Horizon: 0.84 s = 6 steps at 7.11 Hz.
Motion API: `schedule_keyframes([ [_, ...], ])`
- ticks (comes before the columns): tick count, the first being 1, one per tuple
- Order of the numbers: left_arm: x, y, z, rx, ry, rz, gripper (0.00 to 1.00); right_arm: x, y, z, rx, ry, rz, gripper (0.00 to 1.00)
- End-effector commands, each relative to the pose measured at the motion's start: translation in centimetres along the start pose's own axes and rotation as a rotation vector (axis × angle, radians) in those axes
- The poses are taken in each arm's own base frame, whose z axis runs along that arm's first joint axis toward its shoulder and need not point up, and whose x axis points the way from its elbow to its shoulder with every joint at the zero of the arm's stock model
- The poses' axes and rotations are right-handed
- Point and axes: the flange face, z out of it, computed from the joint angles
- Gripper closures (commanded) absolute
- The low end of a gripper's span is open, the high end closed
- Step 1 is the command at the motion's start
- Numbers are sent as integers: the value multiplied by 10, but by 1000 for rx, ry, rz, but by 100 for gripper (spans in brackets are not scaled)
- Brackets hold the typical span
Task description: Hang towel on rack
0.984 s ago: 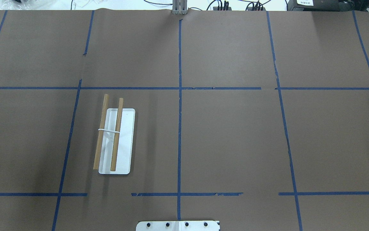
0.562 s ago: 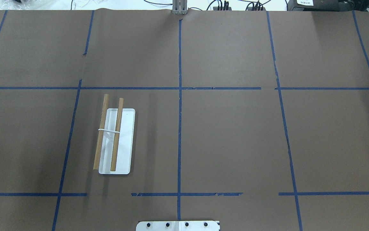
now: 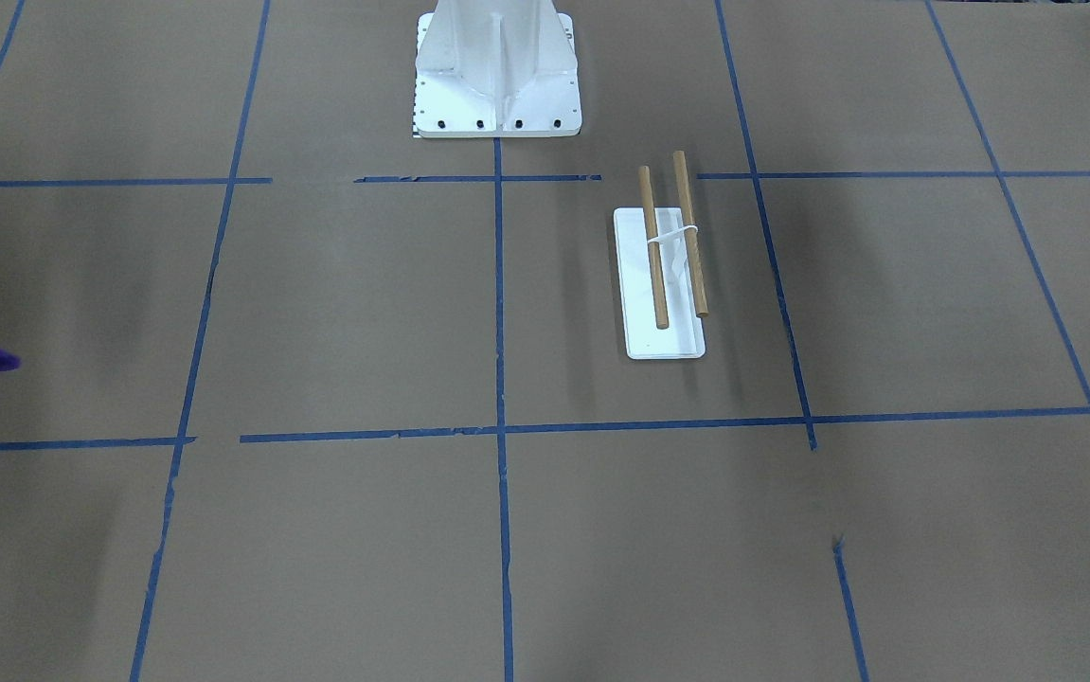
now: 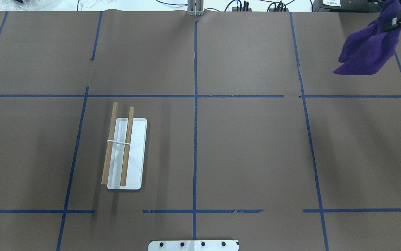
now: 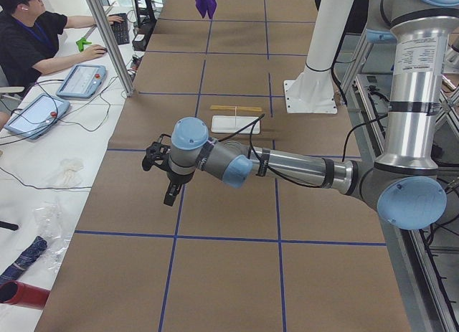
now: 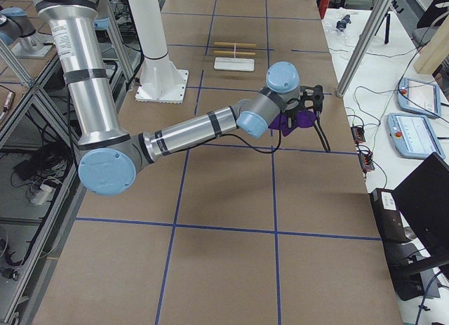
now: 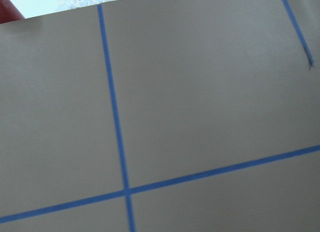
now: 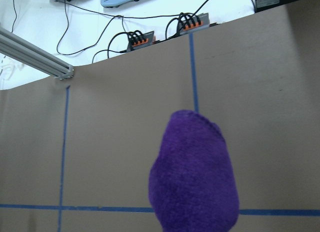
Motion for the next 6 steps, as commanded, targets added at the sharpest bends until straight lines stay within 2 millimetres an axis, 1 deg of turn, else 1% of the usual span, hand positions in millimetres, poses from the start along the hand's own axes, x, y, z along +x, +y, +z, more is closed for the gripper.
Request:
schedule_keyframes([
  [1, 61, -32, 9, 19, 68, -155, 0, -109, 51, 38, 40, -64, 163, 100],
  [2, 84, -41, 12, 16, 92, -234, 0, -158, 67, 50, 83, -112, 287, 100],
  [3, 111, -52, 11, 16, 120, -312, 0, -195, 87, 67, 108, -159, 435, 100],
  [4, 154, -60, 16, -20, 190, -408, 0, -232, 108, 85, 126, -212, 562, 100],
  [5, 192, -64, 22, -38, 251, -499, 0, -265, 127, 94, 139, -274, 673, 100],
  [6, 233, -63, 27, -60, 326, -596, 0, -290, 148, 99, 170, -342, 767, 100],
])
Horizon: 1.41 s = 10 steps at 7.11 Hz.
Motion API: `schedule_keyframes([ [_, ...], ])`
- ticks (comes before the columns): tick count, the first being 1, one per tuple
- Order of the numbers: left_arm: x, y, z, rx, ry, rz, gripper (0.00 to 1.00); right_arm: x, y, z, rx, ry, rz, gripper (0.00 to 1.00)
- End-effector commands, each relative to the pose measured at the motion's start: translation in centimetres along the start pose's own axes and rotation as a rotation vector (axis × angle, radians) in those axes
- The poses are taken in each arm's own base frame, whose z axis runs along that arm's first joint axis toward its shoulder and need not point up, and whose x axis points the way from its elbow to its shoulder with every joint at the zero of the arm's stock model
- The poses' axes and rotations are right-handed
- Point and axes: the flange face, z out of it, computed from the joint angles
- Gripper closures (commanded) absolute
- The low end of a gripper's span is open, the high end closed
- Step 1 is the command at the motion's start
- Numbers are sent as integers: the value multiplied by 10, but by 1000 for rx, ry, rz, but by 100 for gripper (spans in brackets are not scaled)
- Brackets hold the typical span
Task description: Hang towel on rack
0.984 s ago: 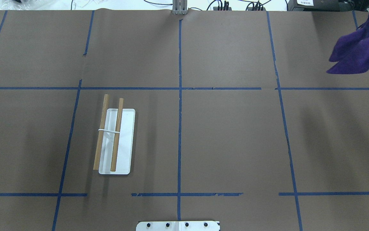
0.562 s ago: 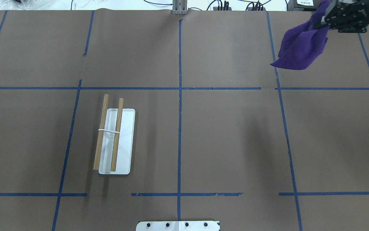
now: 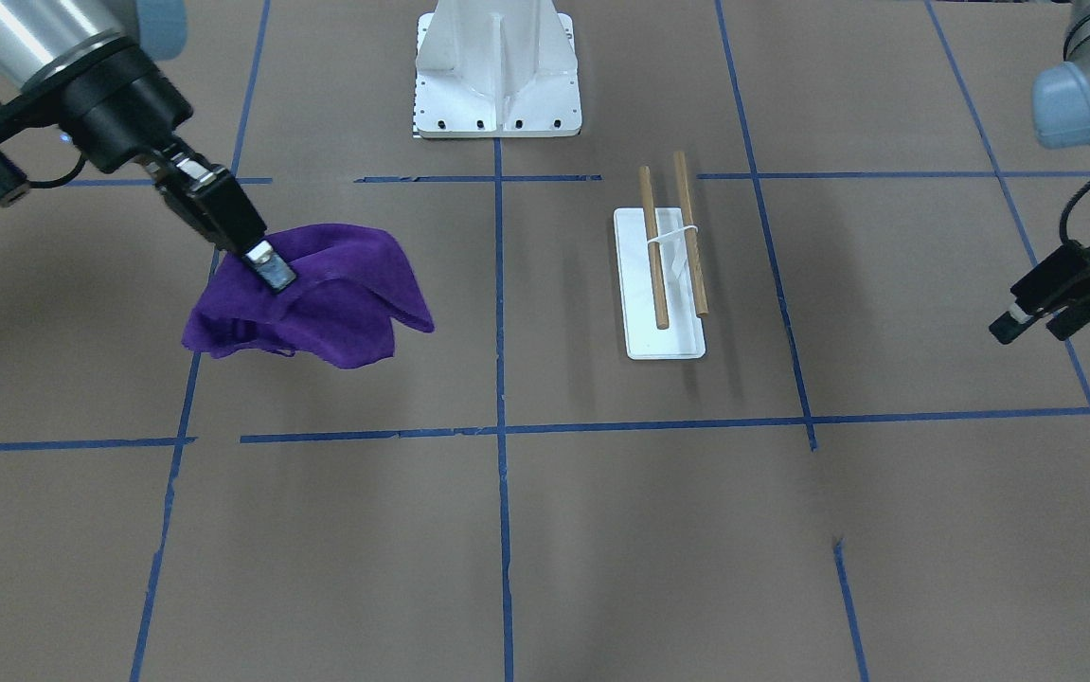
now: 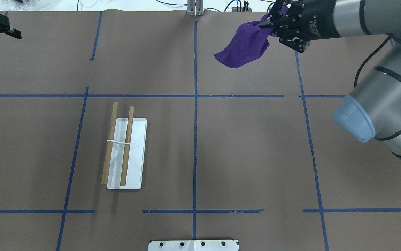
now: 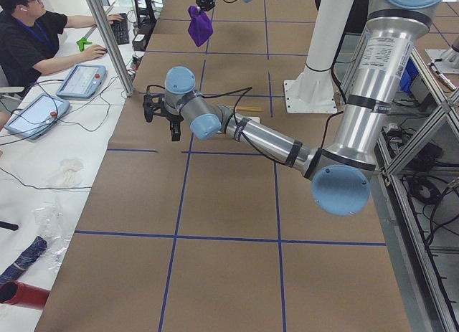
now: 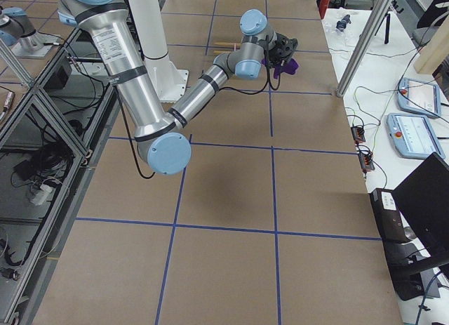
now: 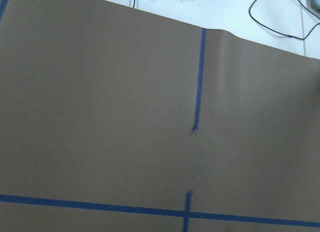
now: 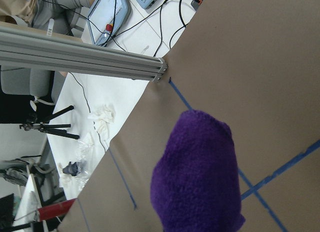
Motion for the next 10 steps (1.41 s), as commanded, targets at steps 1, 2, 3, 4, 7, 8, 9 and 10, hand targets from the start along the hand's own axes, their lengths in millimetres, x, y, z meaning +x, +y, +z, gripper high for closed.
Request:
schedule_keyframes([
  [1, 78, 46, 37, -95, 142, -221, 0, -2, 70, 13, 38, -126, 171, 100],
  [2, 107, 73, 51, -160, 204, -305, 0, 4, 89, 16, 49, -156, 196, 100],
  [3, 132, 97, 59, -223, 254, -378, 0, 5, 95, 15, 48, -171, 238, 100],
  [4, 154, 113, 62, -273, 293, -431, 0, 4, 99, 12, 40, -176, 247, 100],
  [7, 196, 137, 72, -278, 468, -643, 0, -3, 112, 2, 4, -197, 290, 100],
  [8, 211, 145, 75, -280, 515, -708, 0, -3, 112, 1, 2, -199, 288, 100],
  [9, 216, 148, 71, -300, 559, -752, 0, -4, 112, 0, 0, -200, 289, 100],
  [10, 218, 154, 68, -335, 581, -776, 0, -4, 112, 1, 2, -199, 288, 100],
])
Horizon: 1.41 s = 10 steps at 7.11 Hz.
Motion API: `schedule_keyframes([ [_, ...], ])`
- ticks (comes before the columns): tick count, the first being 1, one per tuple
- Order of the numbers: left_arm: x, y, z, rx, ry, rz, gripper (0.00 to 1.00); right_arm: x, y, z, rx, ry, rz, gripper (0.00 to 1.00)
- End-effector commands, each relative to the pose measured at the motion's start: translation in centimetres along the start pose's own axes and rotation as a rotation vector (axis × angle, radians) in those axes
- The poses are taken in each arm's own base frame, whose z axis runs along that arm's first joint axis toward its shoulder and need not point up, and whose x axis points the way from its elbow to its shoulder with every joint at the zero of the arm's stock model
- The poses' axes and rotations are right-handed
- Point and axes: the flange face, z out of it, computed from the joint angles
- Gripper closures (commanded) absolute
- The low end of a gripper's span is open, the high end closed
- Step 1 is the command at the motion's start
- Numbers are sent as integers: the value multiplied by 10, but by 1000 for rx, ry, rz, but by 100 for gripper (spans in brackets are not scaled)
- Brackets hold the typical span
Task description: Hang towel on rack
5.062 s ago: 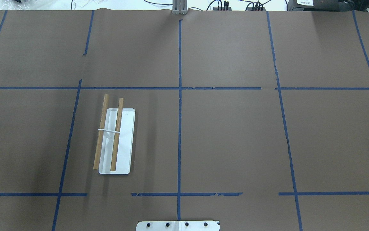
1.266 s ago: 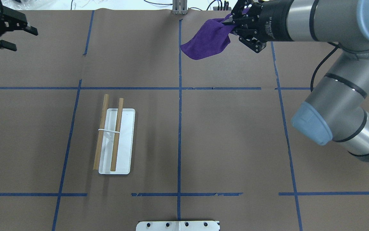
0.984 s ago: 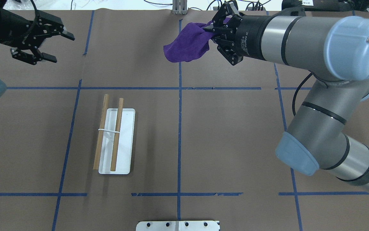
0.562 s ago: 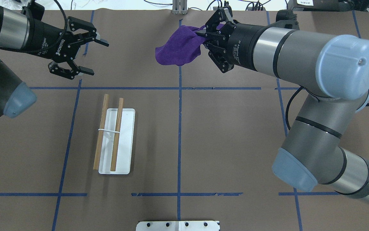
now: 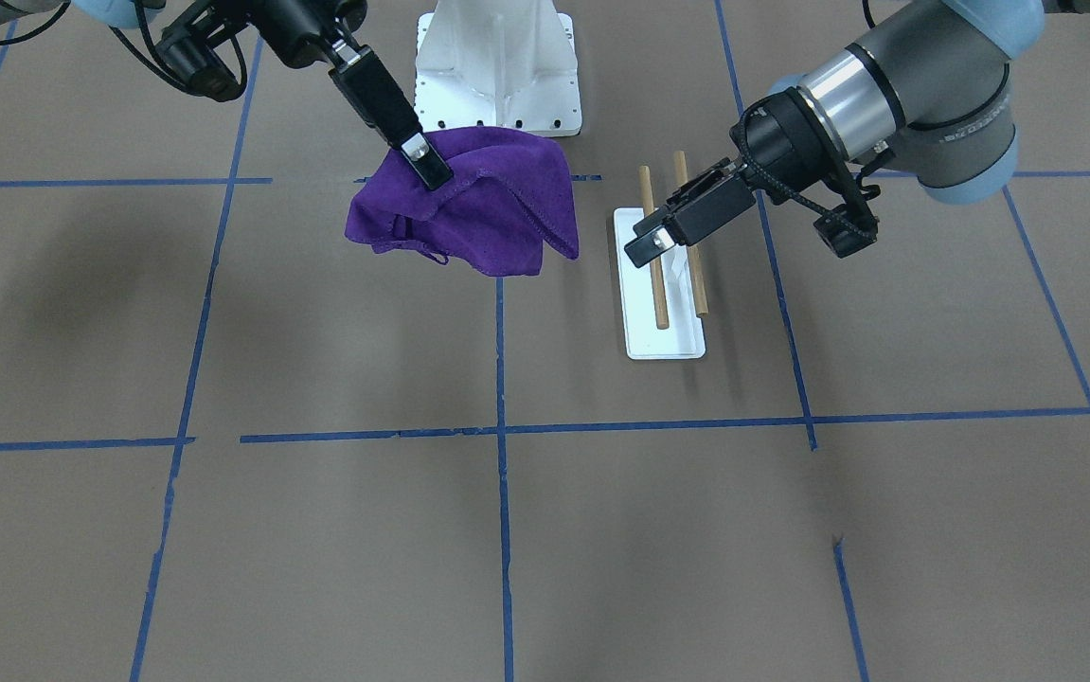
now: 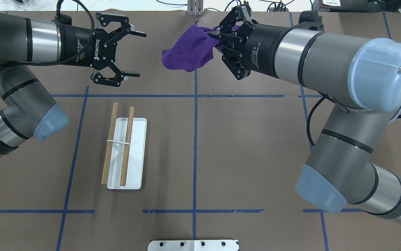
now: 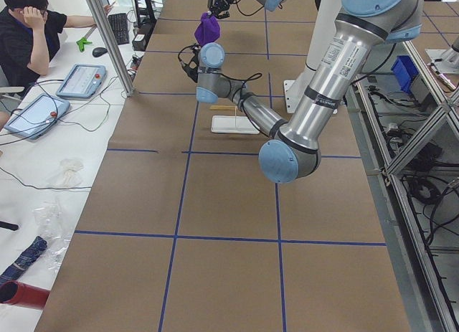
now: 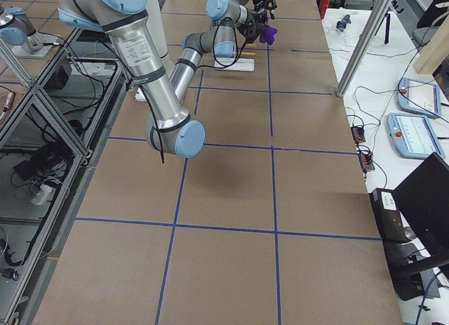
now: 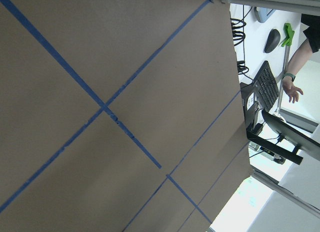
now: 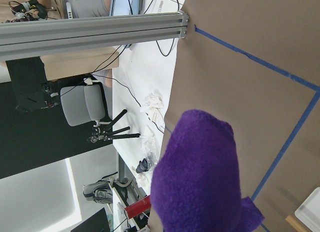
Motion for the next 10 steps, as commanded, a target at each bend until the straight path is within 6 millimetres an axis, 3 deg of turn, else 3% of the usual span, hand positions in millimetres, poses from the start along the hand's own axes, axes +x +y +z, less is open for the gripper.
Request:
schedule_keyframes([
  [1, 0, 17, 6, -55, 31, -55, 0, -1, 1, -2, -5, -4, 0, 100],
  [3, -10, 34, 27, -65, 56, -89, 0, -3, 3, -4, -9, -8, 0, 100],
  [9, -9, 43, 28, -83, 57, -83, 0, 2, 6, -4, -17, 0, -3, 100],
  [10, -9, 43, 28, -83, 57, -85, 5, 1, 6, -4, -17, 0, -4, 100],
])
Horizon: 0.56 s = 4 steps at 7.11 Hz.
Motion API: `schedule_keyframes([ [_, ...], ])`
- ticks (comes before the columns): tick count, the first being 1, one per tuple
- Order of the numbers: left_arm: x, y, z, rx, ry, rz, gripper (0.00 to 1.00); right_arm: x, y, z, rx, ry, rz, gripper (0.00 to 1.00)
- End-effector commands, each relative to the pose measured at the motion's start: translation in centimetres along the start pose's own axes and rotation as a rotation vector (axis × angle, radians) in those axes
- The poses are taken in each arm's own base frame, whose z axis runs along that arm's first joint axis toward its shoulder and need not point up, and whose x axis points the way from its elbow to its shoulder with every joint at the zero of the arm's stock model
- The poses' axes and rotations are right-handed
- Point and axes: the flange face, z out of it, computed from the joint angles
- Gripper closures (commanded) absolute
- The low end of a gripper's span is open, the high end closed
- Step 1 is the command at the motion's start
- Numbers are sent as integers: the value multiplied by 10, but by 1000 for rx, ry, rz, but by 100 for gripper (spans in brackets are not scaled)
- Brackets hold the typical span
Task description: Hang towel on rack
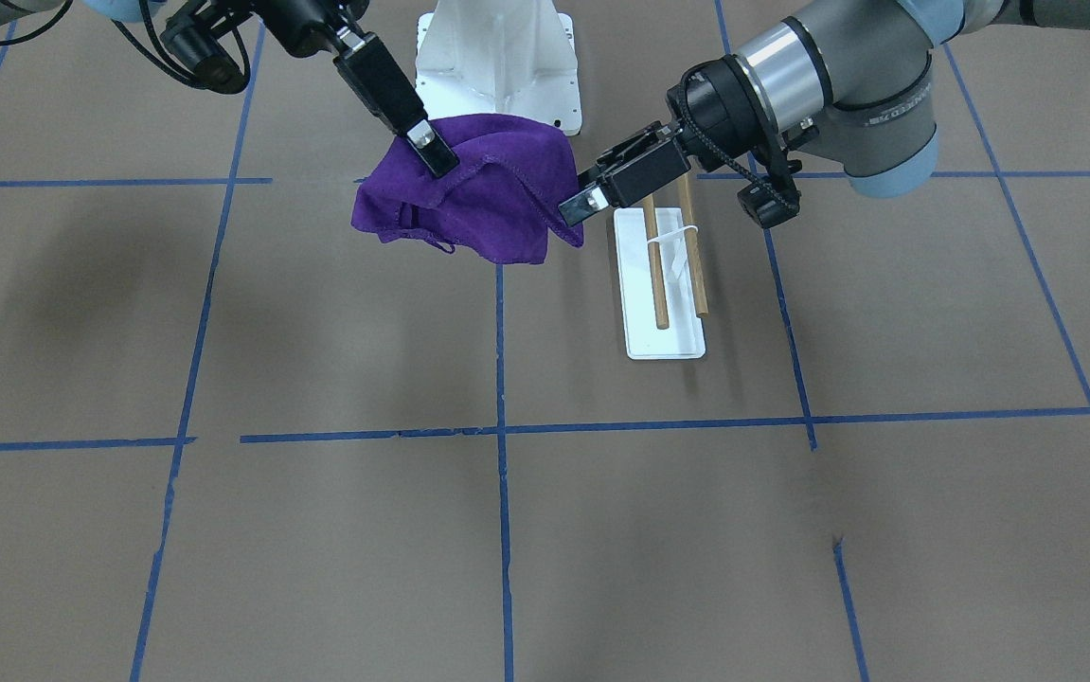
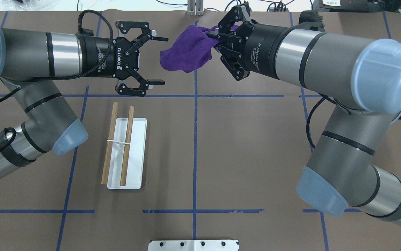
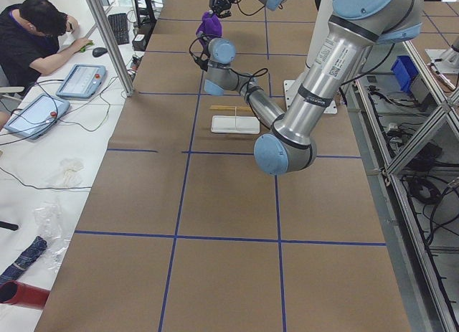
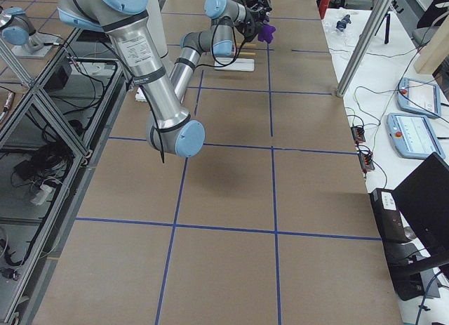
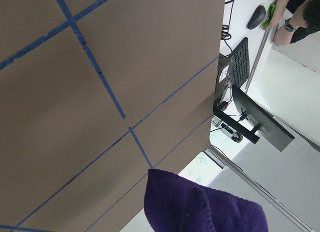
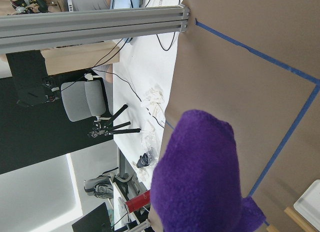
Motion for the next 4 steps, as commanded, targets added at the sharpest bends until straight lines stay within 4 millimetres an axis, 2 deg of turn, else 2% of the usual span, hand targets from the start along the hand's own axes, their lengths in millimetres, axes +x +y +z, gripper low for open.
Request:
schedule_keyframes([
  [1, 0, 0, -1, 0, 1, -2, 24, 1, 0, 1, 0, 4, -1, 100],
  [2, 0, 1, -1, -1, 2, -1, 52, 1, 0, 1, 0, 4, -3, 100],
  [4, 2, 2, -4, -3, 2, -12, 85, 2, 1, 0, -4, 5, -9, 100],
])
